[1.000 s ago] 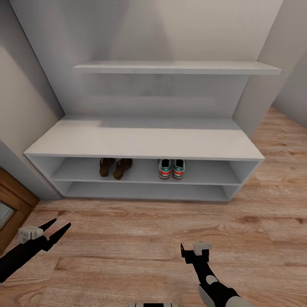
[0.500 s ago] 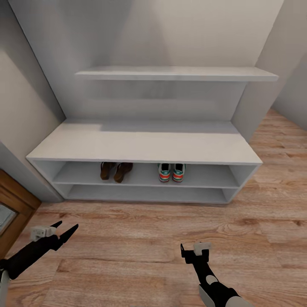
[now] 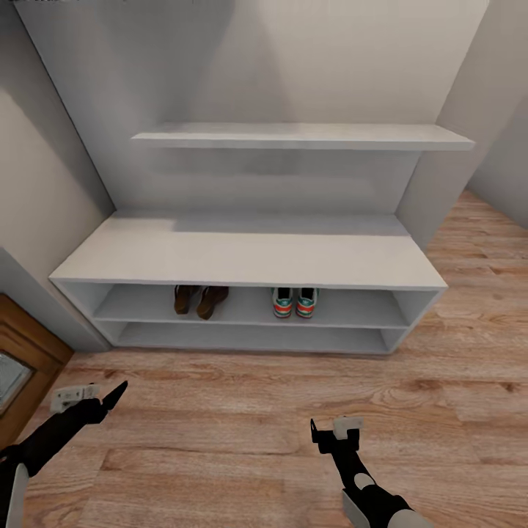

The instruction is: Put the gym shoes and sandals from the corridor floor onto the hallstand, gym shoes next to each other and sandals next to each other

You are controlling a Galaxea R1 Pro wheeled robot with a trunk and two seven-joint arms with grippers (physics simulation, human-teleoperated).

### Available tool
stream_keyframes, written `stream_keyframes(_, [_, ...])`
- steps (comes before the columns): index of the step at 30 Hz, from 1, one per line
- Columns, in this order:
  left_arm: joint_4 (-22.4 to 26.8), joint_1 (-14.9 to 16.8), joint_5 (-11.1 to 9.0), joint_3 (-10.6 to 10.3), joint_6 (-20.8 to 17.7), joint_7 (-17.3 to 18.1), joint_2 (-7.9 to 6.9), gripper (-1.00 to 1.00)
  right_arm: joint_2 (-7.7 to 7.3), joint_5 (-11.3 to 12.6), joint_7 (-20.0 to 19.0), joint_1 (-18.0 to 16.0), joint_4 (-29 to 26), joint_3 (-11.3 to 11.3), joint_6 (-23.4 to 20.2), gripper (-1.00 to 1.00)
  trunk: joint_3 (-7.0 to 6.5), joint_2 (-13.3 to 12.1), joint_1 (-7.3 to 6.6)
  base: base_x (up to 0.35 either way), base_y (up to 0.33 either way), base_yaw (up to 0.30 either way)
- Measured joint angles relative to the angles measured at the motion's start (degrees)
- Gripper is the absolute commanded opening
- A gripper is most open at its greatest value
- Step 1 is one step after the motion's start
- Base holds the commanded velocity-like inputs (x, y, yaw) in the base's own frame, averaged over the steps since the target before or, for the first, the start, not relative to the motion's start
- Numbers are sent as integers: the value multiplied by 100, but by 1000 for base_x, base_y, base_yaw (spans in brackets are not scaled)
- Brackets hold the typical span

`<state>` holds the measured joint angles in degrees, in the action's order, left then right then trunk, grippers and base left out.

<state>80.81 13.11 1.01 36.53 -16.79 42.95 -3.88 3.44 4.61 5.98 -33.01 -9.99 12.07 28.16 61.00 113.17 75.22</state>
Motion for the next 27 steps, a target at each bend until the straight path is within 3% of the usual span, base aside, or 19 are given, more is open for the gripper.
stream_keyframes(4, [0, -4, 2, -97, -2, -718, 197, 100, 0, 0, 0, 0, 0, 0, -1, 100, -72, -160, -88, 0, 0, 0])
stream_keyframes(7, [-1, -6, -3, -304, -3, -1275, 339, 100, 0, -3, 0, 0, 0, 0, -4, 100, -126, -281, -154, 0, 0, 0])
stream_keyframes(10, [-13, -11, -13, -473, -5, -1774, 390, 100, 3, -6, 1, 0, 0, 0, -4, 100, -180, -401, -220, 0, 0, 0])
stream_keyframes(14, [-227, -18, -15, -540, -7, -2212, 408, 100, 6, -7, 0, 0, 0, 0, -4, 100, -251, -562, -308, 0, 0, 0])
stream_keyframes(21, [-949, -31, 5, -565, 13, -2404, 411, 100, 8, -8, 0, 0, 7, 1, -3, 100, -377, -842, -461, 0, 0, 0])
stream_keyframes(27, [-1235, -32, 9, -572, 131, -2424, 411, 100, 8, -8, 0, 0, 13, 1, -4, 100, -485, -1083, -593, 0, 0, 0])
